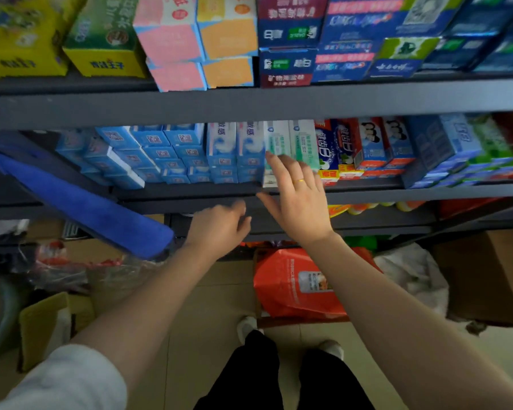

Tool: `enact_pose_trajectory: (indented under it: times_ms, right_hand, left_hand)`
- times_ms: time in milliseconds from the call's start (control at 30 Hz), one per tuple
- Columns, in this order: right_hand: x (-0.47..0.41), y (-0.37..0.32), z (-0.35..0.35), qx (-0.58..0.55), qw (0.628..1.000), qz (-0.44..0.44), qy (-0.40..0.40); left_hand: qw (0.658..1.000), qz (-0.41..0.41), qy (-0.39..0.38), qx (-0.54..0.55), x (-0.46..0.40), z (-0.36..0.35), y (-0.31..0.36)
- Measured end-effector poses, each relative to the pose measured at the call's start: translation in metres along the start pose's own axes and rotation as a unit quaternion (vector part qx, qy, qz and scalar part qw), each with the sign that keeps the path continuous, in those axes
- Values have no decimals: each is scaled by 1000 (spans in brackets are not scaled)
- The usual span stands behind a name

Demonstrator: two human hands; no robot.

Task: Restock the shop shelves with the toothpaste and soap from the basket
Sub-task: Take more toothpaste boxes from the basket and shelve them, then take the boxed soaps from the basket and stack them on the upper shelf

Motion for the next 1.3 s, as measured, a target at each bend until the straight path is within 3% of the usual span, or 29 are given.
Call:
enact_pose_trajectory:
  times_ms: [100,200,300,367,500,733,867,1100,1300]
  right_hand:
    - [52,30,17,13,999,-12,-44]
    - [117,83,27,21,988,-66,-138]
    - [195,151,44,34,958,-156,-239]
    - [245,198,68,20,936,-233,-264]
    - [330,276,120,10,902,-339,-266]
    - [464,420,243,-25,857,-471,-209]
    - [532,492,298,-59,811,-555,-174]
    - [592,610,354,-85,756,-638,-119]
    - [601,726,359,-71,752,-637,-155]
  left_hand:
    - [995,-45,-86,14,14,-23,43]
    - [983,-87,-163,3,24,-49,98]
    - [967,-131,-218,-30,29,-82,166]
    - [955,-161,-244,-45,31,-103,218]
    - [943,-184,-276,0,32,-135,320]
    - [926,-190,-315,87,39,-183,543]
    - [918,-205,-322,109,37,-204,646]
    - [908,-210,-326,159,-6,-245,772]
    - [910,-185,-340,150,-74,-304,854]
Point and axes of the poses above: each hand's wrist, its own x-axis away from the middle knuckle, its own z-axis out of the back of the hand, y = z × x, the point moved 10 cm from there along -x, towards the middle knuckle, and after that the axes turned 1 degree about x, right-handed, at the moved point
